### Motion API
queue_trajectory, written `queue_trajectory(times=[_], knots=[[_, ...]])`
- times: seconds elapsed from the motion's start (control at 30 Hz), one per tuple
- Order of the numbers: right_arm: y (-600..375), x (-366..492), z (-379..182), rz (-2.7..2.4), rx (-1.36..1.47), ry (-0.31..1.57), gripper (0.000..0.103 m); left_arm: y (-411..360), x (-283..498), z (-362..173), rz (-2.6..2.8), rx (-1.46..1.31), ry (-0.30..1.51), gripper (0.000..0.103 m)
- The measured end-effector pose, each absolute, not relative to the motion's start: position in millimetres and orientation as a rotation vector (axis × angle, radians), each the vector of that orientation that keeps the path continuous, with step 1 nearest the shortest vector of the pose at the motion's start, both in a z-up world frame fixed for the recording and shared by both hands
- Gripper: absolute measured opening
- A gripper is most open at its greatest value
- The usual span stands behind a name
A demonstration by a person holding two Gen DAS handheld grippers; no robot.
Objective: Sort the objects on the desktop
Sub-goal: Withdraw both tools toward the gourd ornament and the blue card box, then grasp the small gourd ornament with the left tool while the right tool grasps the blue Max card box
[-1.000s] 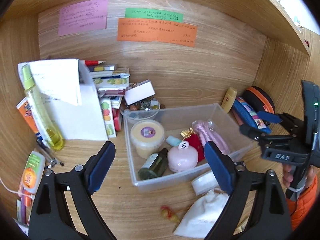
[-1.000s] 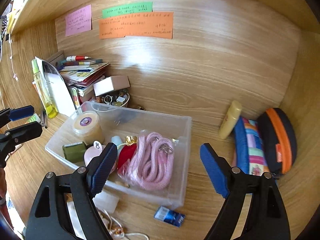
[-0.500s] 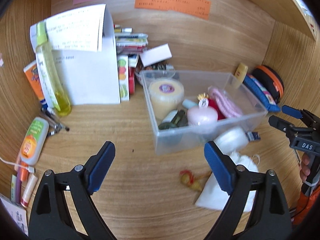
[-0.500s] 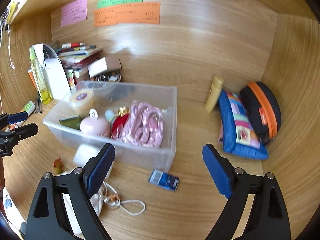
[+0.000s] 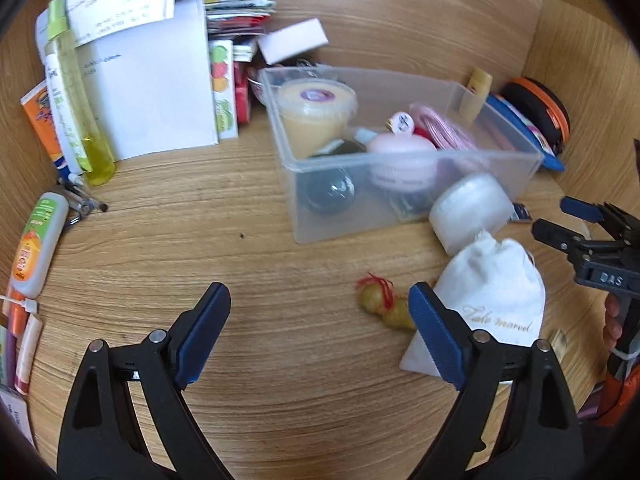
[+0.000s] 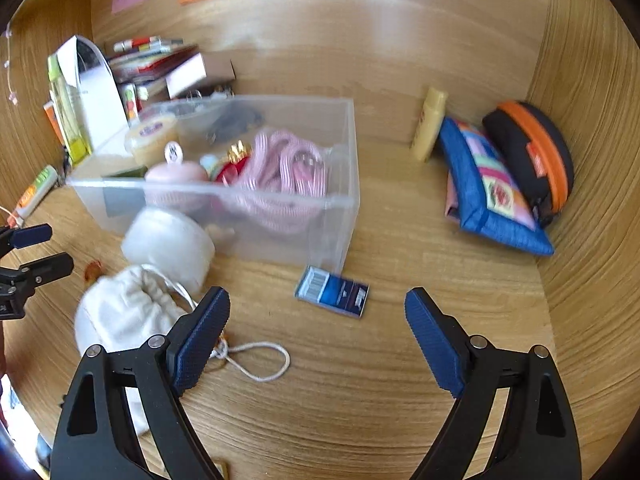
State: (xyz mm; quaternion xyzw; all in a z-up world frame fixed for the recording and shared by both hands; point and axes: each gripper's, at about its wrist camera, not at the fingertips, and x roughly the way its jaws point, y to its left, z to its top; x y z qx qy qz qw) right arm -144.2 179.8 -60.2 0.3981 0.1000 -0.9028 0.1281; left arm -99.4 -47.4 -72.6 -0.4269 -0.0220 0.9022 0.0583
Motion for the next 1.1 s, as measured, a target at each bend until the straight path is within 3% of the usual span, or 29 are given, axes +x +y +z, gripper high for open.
queue_trajectory(times=[0.47, 0.63, 0.8, 0.93, 1.1], knots=[[185, -166, -85, -2.594, 1.291, 0.274, 0.086, -33, -103, -86, 2.690, -1.321, 0.029, 0.089], [188, -173, -87, -2.604, 1.309, 0.240, 0.084, -29, -104, -91, 2.666, -1.338, 0.045, 0.070], [187, -176, -89, -2.592, 1.328, 0.244, 0.079, -22, -103, -91, 2.682, -1.317, 0.112, 0.059], [180, -175, -91, -2.587, 1.324, 0.278, 0.067, -23, -103, -91, 2.684, -1.308, 0.117, 0.053], [183, -178, -91, -2.585, 1.324, 0.223, 0.065, -19, -103, -90, 2.667, -1.293, 0.138, 0.044]])
